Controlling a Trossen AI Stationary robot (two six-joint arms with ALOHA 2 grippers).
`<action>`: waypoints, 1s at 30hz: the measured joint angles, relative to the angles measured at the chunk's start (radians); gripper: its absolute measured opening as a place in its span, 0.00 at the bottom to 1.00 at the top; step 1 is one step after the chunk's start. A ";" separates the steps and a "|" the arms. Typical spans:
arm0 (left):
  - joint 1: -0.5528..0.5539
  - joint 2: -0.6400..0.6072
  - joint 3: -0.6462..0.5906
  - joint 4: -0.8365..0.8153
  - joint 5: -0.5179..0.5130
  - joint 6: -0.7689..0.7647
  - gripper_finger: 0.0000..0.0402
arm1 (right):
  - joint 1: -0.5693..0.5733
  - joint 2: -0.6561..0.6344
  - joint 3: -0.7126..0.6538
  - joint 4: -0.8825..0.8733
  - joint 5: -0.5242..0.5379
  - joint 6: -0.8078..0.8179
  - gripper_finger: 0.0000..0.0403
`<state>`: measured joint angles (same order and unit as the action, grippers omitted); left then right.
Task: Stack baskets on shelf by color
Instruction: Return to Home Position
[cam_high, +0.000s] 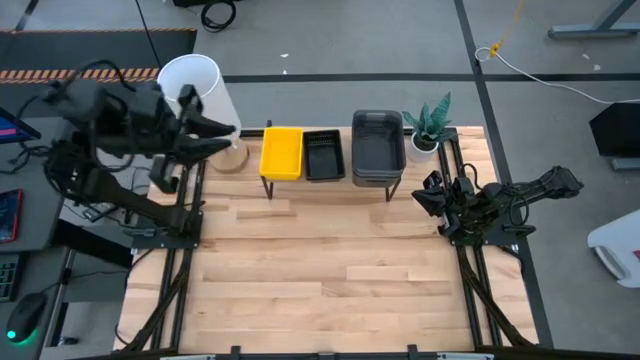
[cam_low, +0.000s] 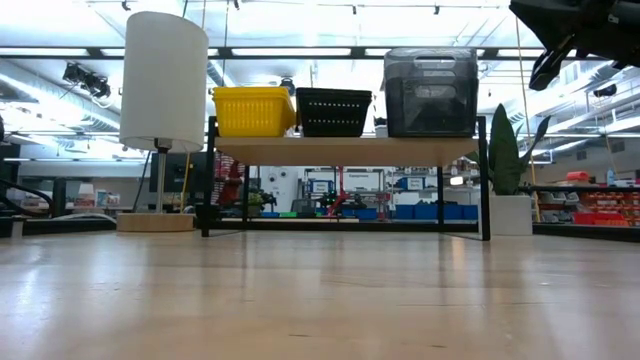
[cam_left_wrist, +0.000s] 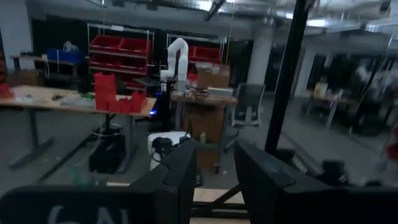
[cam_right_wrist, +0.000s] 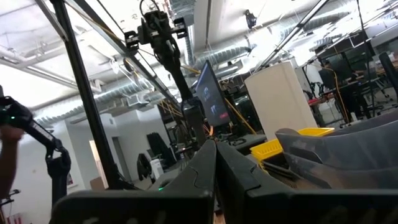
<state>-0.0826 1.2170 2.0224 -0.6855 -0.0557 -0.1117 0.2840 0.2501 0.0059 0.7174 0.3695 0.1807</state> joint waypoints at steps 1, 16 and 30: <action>0.000 -0.013 0.000 -0.010 0.000 -0.021 0.28 | 0.000 0.000 0.000 -0.001 0.000 0.000 0.04; 0.003 -0.184 0.000 -0.441 -0.022 0.008 0.28 | 0.000 0.000 0.000 0.000 0.000 0.000 0.04; 0.000 -0.539 -0.673 0.052 -0.021 0.126 0.28 | 0.000 0.000 0.000 -0.001 0.000 0.000 0.04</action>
<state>-0.0826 0.6779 1.3490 -0.6340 -0.0763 0.0139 0.2840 0.2504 0.0059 0.7166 0.3695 0.1806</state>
